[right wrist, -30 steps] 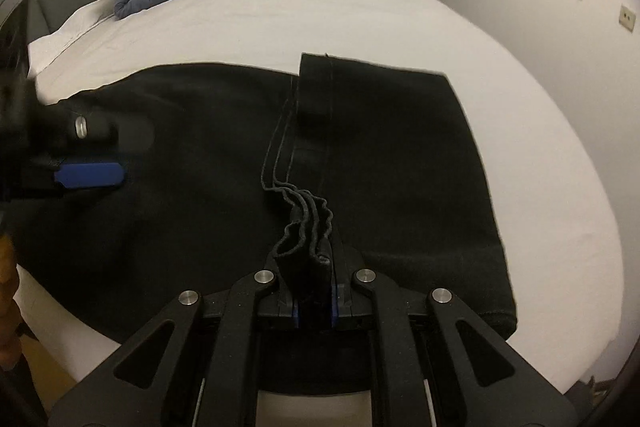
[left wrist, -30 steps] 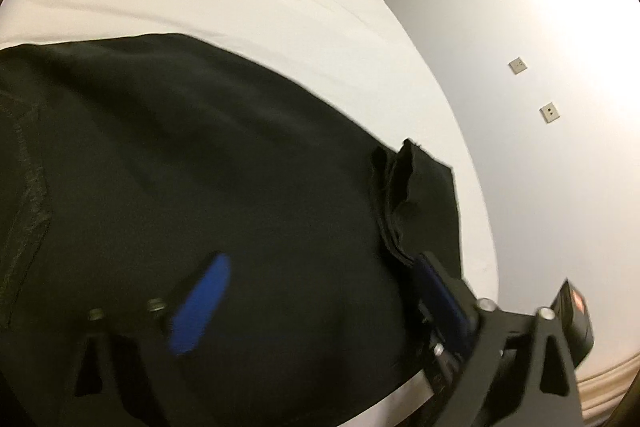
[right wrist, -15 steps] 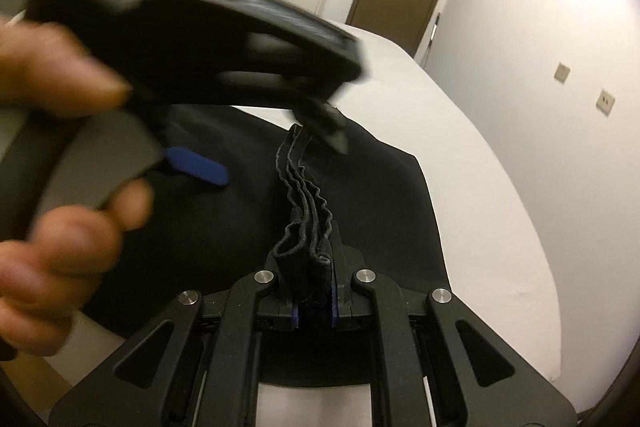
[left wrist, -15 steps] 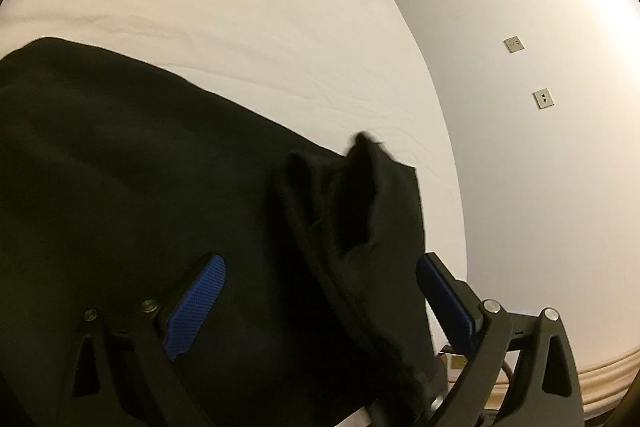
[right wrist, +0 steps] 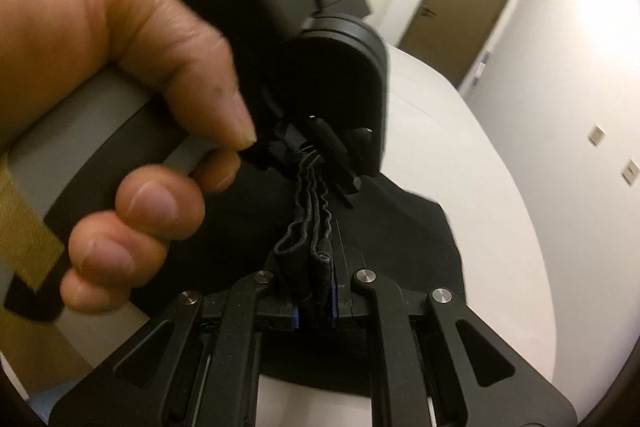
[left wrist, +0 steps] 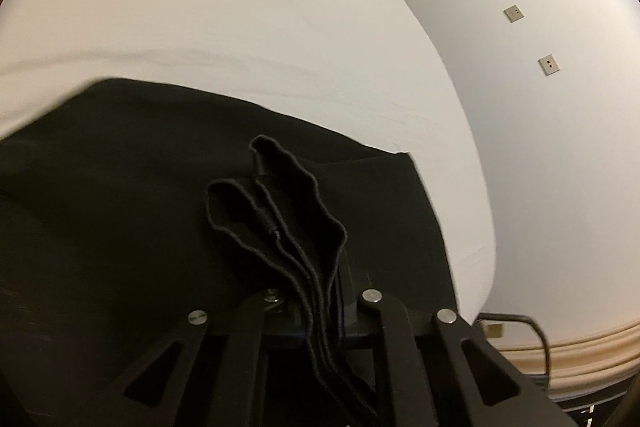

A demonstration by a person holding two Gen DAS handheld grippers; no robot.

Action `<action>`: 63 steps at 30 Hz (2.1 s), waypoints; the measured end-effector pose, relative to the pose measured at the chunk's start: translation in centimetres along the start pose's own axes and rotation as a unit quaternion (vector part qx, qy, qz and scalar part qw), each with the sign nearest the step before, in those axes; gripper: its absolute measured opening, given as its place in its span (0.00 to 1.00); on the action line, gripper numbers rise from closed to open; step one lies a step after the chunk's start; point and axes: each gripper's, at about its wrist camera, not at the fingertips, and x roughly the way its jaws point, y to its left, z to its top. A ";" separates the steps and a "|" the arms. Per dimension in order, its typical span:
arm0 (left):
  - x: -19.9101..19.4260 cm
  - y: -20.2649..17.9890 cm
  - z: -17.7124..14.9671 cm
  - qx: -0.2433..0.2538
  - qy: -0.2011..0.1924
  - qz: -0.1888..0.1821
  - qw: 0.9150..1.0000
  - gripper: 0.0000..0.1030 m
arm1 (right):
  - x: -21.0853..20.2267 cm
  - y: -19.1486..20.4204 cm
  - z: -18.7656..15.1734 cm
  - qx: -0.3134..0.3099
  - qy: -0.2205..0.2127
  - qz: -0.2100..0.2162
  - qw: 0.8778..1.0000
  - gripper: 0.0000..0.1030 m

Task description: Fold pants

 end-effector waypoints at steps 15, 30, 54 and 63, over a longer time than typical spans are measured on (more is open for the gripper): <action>-4.9 8.7 -2.3 -0.008 -0.002 0.050 0.999 0.09 | 0.8 6.0 0.2 -0.043 0.013 0.113 0.993 0.09; -6.1 6.9 -2.2 -0.013 -0.055 0.109 0.992 0.54 | 1.7 -1.2 -4.7 0.015 0.057 0.205 0.977 0.29; -2.6 0.7 -10.0 0.065 -0.075 0.203 0.974 0.57 | 16.0 -32.2 -12.7 0.436 0.114 0.442 0.775 0.46; -2.9 1.3 -9.6 0.064 -0.082 0.207 0.973 0.58 | 21.6 -31.4 -15.4 0.421 0.171 0.487 0.746 0.38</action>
